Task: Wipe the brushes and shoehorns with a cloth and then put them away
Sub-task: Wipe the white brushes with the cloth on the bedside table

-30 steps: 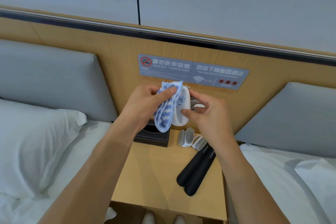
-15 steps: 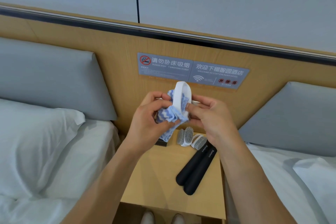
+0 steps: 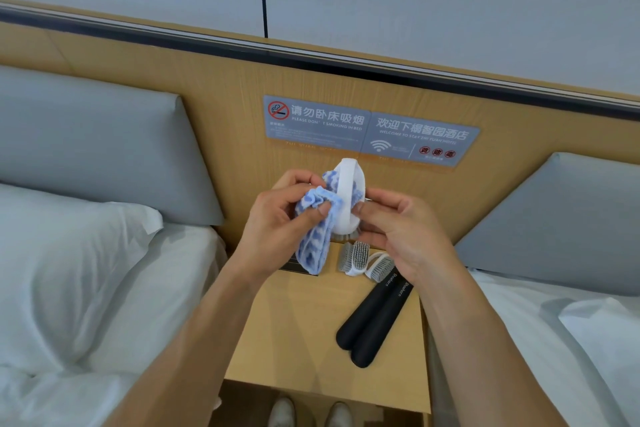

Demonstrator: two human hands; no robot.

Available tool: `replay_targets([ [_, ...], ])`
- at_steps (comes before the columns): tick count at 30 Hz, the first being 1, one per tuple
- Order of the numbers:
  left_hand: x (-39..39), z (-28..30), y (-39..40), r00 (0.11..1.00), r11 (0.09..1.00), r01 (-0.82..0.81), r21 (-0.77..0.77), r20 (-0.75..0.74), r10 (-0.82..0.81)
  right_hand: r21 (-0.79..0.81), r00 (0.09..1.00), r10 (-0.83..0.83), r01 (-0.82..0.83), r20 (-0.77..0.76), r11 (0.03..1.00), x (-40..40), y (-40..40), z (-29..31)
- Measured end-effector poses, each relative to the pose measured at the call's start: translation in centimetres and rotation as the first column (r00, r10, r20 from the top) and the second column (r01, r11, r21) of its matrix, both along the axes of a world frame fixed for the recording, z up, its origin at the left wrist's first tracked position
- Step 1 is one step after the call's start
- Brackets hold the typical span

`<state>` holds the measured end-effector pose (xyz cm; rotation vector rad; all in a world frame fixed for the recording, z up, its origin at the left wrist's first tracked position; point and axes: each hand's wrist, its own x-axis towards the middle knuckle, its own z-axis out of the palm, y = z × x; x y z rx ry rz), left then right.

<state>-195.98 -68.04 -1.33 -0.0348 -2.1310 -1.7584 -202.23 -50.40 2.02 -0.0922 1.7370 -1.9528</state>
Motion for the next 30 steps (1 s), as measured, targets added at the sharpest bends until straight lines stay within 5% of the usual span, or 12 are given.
replay_targets([
  [11, -1.4, -0.3, -0.2, 0.989, 0.954, -0.145, -0.262, -0.055, 0.135, -0.007, 0.994, 0.017, -0.017, 0.109, 1.0, -0.4, -0.6, -2.1],
  [23, 0.2, -2.7, -2.5, 0.968, 0.892, 0.189, -0.41, 0.228, -0.1, 0.029, 0.959, 0.008, -0.017, 0.284, 0.999, -0.8, -1.1, -7.1],
  [30, 2.0, -9.1, -4.1, 0.836, 0.944, -0.252, -0.212, 0.444, 0.323, 0.099, 0.878, -0.08, 0.037, 0.472, 0.994, -0.7, -2.4, -14.1],
])
